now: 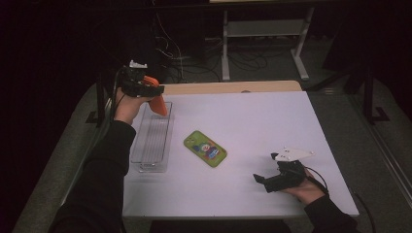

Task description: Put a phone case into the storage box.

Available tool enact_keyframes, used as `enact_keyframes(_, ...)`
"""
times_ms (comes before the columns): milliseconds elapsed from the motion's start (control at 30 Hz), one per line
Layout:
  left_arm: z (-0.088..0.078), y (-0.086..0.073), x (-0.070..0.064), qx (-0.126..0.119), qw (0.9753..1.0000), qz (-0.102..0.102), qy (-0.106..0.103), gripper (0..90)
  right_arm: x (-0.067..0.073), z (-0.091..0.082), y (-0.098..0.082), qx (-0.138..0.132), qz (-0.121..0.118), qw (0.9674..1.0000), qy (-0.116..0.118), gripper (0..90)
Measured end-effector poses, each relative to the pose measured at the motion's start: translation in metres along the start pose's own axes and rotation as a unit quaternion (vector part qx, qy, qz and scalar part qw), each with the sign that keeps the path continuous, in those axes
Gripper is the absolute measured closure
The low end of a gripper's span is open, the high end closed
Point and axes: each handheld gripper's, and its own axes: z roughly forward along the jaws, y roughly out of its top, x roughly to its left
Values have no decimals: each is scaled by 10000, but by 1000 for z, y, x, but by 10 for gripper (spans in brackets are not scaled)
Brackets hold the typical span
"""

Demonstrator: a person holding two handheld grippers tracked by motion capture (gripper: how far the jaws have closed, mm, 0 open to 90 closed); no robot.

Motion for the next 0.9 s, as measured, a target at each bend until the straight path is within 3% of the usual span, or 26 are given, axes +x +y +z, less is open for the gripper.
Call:
enact_keyframes(300, 17, -8, 0, 223, 9996, -52, 180, 152, 0, 0, 0, 7, 20, 10000, 10, 0)
enact_keyframes(467, 28, -15, -3, 300, 9988, -125, 379, 150, 0, -1, 0, 5, 23, 10000, 10, 0)
enact_keyframes(900, 45, -19, -9, 495, 9972, -52, 554, 146, 0, 0, 0, 9, 20, 10000, 25, 0)
